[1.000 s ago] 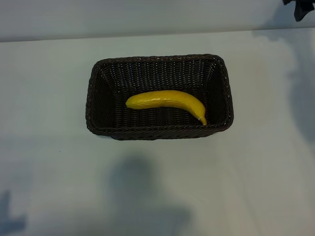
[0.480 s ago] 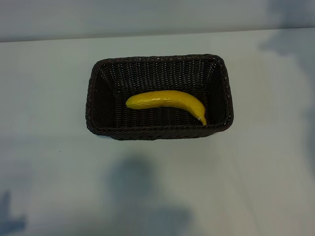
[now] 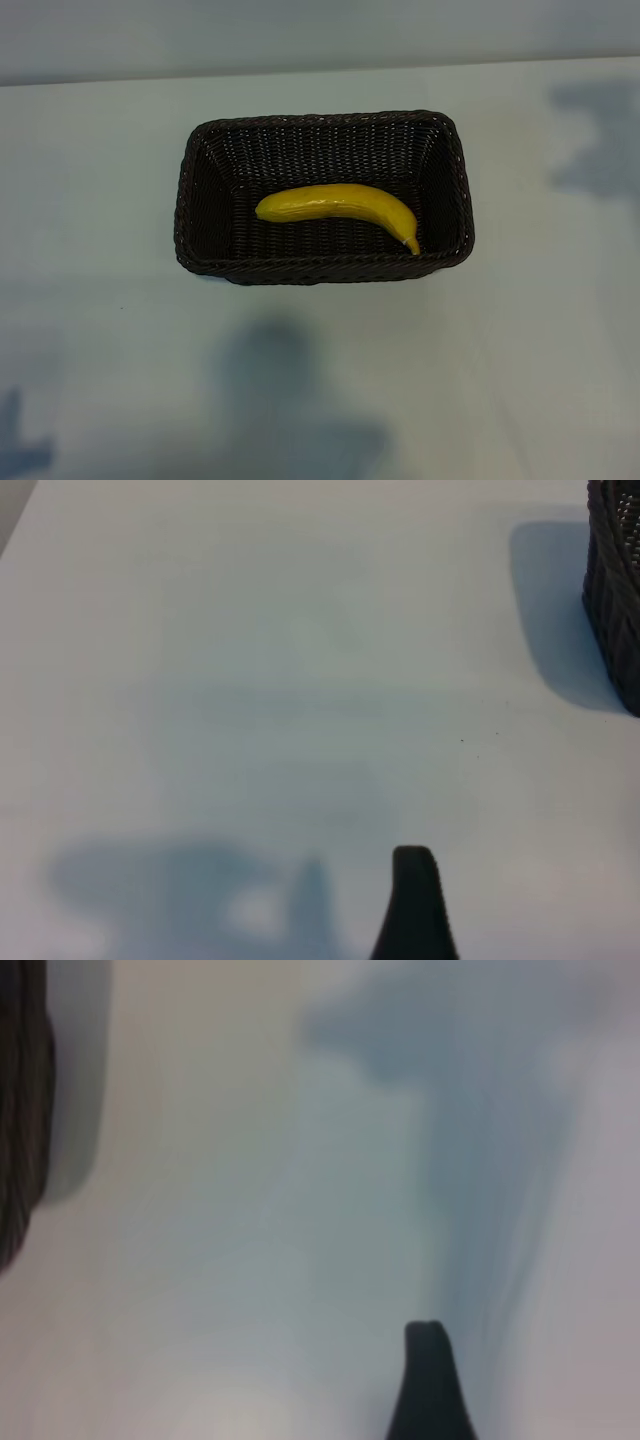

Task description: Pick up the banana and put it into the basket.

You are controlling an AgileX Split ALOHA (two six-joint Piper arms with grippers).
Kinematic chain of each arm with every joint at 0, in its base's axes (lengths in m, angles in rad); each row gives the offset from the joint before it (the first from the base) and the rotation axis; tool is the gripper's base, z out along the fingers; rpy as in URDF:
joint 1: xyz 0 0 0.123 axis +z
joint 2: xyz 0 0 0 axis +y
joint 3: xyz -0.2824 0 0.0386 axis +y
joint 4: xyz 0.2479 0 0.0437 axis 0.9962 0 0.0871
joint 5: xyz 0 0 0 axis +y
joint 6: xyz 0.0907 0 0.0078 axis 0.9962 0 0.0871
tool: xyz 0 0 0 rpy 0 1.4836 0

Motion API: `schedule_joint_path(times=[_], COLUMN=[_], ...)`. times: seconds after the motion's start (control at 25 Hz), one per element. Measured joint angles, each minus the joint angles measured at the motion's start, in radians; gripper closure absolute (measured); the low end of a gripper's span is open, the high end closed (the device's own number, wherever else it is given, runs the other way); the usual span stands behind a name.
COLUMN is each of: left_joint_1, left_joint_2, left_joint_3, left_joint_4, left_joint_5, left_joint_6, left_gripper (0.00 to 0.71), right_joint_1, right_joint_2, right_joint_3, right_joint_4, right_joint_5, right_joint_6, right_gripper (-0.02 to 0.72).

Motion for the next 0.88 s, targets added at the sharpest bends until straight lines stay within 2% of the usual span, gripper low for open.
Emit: schedule_joint_path(times=[0.28,0.48,0.88], left_joint_1=[0.000,0.000,0.000], left_joint_2=[0.000,0.000,0.000], left_joint_3=[0.000,0.000,0.000], left_joint_4=[0.000,0.000,0.000], left_joint_5=[0.000,0.000,0.000], left_joint_6=[0.000,0.000,0.000], left_gripper=[0.139,0.139,0.139], right_joint_1=[0.000,0.000,0.000], right_joint_2=[-0.288,-0.524,-0.801], right_joint_3=[0.265,0.413,0.666], right_joint_4=[0.001,0.001,0.001], right_joint_5=[0.001,-0.005,-0.064], right_joint_6=[0.016,0.054,0.068], right_gripper=[0.190,0.190,0.190])
